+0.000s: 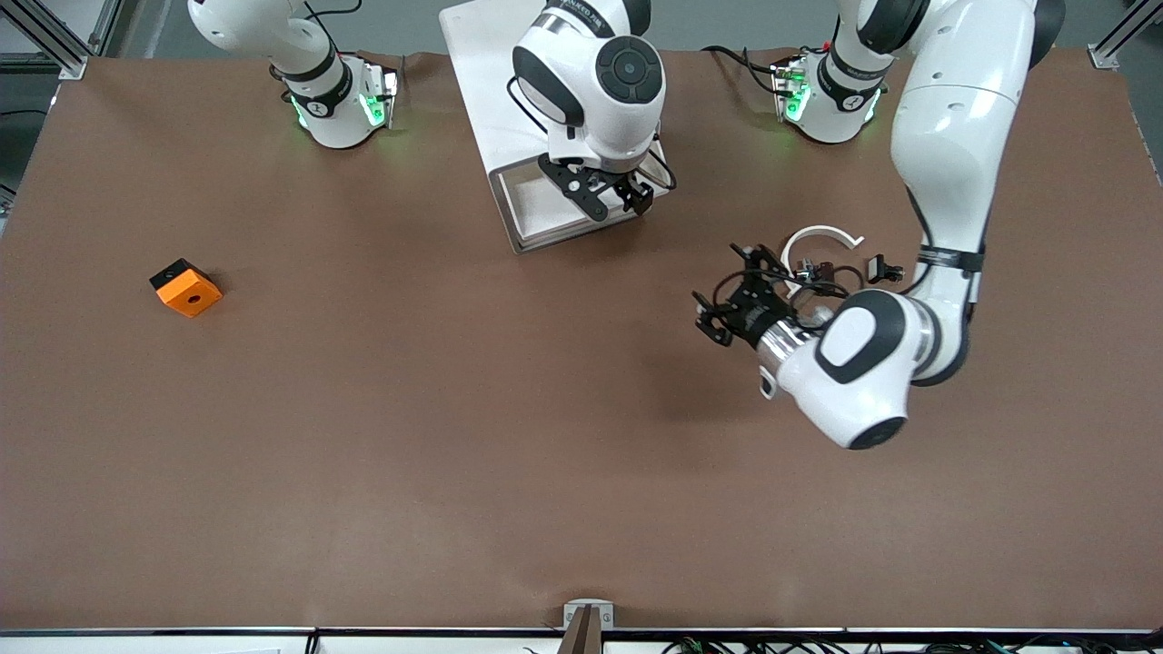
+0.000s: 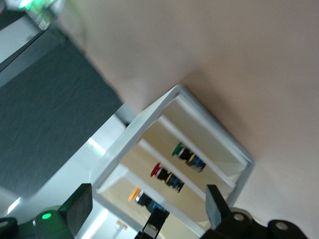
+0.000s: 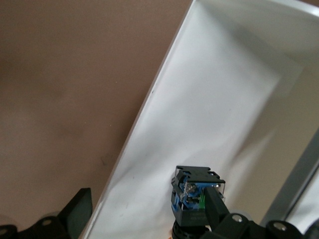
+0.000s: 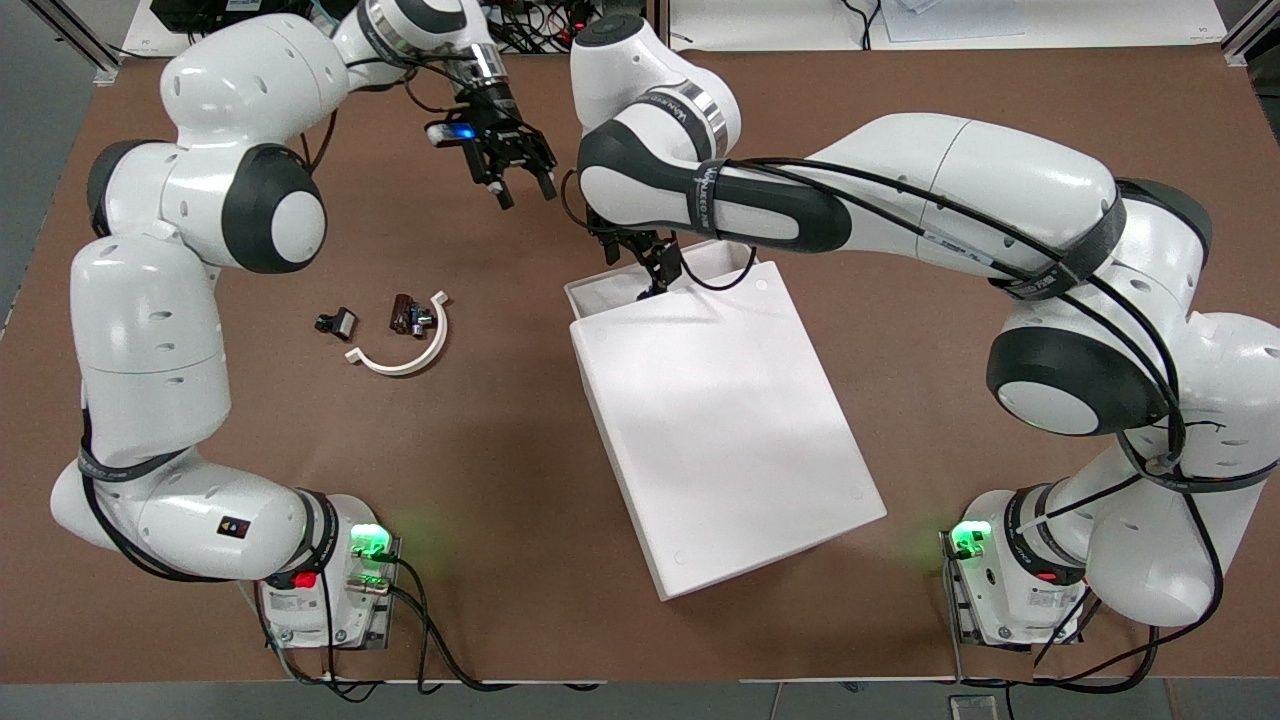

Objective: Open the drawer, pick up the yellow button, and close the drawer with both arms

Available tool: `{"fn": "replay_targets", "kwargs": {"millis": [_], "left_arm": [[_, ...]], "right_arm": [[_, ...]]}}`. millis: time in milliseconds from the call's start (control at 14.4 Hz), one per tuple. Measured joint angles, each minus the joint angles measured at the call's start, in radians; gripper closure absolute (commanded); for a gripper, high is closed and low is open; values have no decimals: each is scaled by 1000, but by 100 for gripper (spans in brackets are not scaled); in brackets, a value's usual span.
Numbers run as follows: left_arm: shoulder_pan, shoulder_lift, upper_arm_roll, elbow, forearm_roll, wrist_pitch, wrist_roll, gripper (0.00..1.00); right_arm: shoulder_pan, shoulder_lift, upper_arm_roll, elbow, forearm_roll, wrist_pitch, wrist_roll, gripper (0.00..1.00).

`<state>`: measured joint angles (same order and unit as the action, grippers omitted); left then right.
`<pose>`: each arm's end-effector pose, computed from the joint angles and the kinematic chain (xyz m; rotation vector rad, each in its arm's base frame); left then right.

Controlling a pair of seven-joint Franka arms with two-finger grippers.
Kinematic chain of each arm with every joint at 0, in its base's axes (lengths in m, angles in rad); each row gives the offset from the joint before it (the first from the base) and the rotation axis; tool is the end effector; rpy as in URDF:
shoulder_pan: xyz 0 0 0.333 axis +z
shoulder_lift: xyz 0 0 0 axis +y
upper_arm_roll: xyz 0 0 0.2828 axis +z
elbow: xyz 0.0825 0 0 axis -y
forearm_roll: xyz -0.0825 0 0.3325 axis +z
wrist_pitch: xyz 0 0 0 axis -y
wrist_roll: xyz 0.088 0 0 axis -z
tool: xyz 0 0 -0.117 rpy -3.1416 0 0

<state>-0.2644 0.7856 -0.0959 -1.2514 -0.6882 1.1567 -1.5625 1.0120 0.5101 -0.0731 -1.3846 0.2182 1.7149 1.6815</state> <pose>0.5111 -0.2752 0.2930 -2.0240 -1.4115 1.5586 0.3407 0.5160 0.3832 2.7686 -1.1498 -0.3255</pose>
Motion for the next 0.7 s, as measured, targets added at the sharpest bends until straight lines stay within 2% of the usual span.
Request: {"fn": "replay_targets", "kwargs": {"millis": [139, 278, 695], "left_arm": [[-13, 14, -34, -30, -40, -2, -182, 0], [-30, 39, -40, -58, -79, -2, -324, 0], [-78, 56, -45, -154, -104, -8, -486, 0]], "right_arm": [[-10, 0, -1, 1, 3, -11, -3, 0], [-23, 0, -1, 4, 5, -24, -18, 0], [-84, 0, -2, 60, 15, -112, -90, 0]]}}
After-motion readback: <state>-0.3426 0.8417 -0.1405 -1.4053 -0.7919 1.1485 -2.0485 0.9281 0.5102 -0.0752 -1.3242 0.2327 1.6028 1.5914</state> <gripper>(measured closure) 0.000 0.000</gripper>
